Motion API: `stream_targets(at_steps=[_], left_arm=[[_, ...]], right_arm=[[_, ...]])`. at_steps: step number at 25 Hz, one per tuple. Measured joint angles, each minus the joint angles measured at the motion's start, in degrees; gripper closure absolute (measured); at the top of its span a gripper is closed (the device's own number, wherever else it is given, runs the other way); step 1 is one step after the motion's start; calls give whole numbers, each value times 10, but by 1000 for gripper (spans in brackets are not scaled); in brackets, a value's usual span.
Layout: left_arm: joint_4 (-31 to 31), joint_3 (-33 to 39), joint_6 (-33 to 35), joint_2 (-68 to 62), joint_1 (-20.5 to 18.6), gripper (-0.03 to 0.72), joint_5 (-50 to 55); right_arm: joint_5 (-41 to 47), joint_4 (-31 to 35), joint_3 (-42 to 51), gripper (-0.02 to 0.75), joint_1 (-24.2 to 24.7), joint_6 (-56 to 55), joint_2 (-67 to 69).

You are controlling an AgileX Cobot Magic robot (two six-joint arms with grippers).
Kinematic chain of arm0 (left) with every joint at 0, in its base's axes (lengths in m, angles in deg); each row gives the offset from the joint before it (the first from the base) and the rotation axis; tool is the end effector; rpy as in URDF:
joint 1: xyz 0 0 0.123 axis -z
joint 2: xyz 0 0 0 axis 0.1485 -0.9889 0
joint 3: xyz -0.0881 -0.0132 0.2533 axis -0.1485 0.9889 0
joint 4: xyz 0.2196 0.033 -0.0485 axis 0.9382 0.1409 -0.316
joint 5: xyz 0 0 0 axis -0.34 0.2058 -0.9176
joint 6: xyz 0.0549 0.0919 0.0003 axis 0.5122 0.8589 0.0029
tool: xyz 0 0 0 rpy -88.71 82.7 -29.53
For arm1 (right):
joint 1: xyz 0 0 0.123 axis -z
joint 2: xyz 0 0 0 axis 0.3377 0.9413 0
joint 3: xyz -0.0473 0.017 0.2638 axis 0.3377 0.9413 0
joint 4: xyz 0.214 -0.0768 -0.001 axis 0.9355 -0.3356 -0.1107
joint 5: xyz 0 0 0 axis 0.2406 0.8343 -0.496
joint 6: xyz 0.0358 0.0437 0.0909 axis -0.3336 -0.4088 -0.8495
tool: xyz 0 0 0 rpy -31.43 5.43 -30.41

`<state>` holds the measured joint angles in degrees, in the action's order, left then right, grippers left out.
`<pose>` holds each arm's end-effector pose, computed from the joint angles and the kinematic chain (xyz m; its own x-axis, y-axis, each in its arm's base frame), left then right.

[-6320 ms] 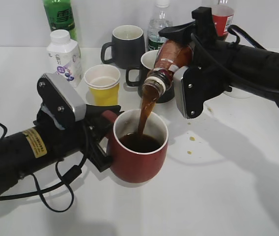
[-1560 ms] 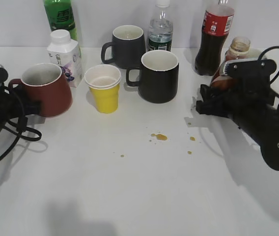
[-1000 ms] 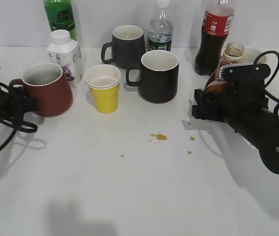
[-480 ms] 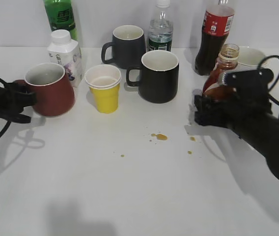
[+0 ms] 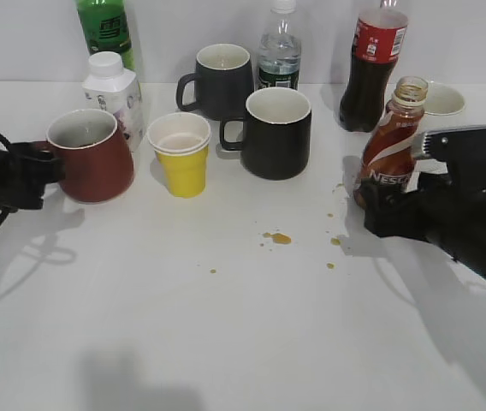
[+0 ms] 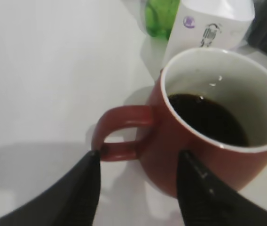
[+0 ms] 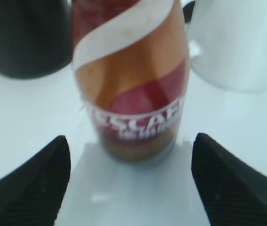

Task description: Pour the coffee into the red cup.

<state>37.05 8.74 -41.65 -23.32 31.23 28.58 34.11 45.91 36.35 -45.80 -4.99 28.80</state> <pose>0.2595 -0.0787 0.1789 -0.5014 -0.1141 -0.8576 0.0151 0.9900 -0.1406 0.2571 0.1002 0.1335 -0.3497 -0.0661 -0.9345 -0.2169 0.9761 0.0121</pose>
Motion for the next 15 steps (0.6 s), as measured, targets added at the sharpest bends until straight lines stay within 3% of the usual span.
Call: stream_targets(at_steps=[7,15], left_arm=[[5,0,0,19,0,278,104],[79,1,0,129,0,276,278]], right_arm=[[116,0,6,141,0,-1,-65],[302,0,6,141,0,-1,-172]])
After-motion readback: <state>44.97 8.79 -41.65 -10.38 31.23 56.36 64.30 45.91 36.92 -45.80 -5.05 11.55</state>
